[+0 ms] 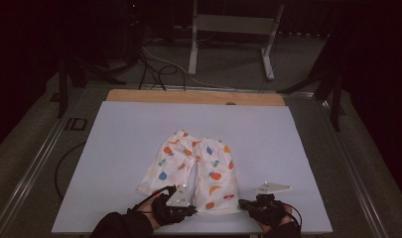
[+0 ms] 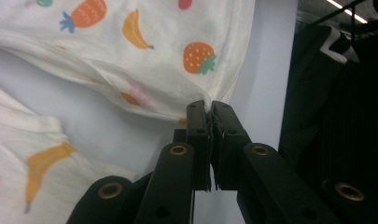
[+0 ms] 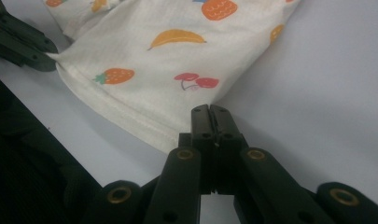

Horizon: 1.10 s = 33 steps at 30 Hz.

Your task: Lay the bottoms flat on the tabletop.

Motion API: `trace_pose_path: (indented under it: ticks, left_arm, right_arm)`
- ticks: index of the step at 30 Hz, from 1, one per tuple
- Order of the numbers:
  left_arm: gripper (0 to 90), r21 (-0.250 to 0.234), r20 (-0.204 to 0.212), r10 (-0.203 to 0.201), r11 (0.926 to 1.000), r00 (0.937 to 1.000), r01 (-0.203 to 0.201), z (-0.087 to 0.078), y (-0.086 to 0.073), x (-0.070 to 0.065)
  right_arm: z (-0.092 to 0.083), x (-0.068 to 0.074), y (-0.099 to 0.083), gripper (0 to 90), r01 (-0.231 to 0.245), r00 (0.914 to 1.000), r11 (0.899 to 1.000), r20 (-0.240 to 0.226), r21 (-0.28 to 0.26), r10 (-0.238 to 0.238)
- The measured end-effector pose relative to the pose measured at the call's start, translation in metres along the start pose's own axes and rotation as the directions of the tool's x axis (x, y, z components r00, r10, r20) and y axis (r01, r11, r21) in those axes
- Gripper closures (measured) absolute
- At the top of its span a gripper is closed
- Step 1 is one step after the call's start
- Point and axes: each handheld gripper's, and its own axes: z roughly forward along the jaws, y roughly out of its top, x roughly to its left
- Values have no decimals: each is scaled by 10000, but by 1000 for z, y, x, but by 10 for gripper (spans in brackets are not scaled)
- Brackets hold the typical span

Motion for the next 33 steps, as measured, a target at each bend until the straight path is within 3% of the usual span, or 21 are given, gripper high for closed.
trace_pose_path:
  ticks: [3, 4, 6, 9, 11, 12, 17, 25, 33]
  left_arm:
    - [816, -41, 234, -66, 10000, 9997, 67, 2, -2, 1]
    - [692, -69, 264, -68, 10000, 9996, 70, 2, -2, 1]
    - [496, -152, 288, -243, 9996, 9993, 248, 1, -2, 3]
    - [315, -445, 251, -587, 9972, 9980, 598, -1, -1, 6]
    - [176, -456, 352, -644, 9968, 9973, 660, -1, 0, 8]
    - [148, -584, 437, -728, 9955, 9964, 753, -2, 1, 10]
    - [58, -527, 448, -956, 9938, 9944, 979, -3, 3, 16]
    - [44, -710, 495, -1128, 9907, 9924, 1162, -9, 4, 26]
    - [45, -1039, 213, -1458, 9836, 9891, 1472, -23, 8, 44]
  right_arm:
    - [-1, 0, 0, 850, -13, 10000, 10000, 17, -64, 13]
    - [-1, 1, 1, 717, 78, 10000, 9997, 6, -224, -78]
    - [-2, 1, 2, 546, 143, 9998, 9986, 170, -506, -135]
    - [-4, 0, 5, 369, 210, 9993, 9954, 334, -938, -179]
    - [-4, 0, 5, 325, 233, 9991, 9950, 382, -972, -197]
    - [-4, -3, 7, 209, 358, 9988, 9925, 360, -1171, -318]
    - [-4, -5, 9, 144, 484, 9987, 9881, 222, -1461, -457]
    - [-4, -7, 17, 151, 1156, 9928, 9775, 502, -1765, -1084]
    - [-3, -15, 27, 162, 1318, 9891, 9719, 903, -1950, -1160]
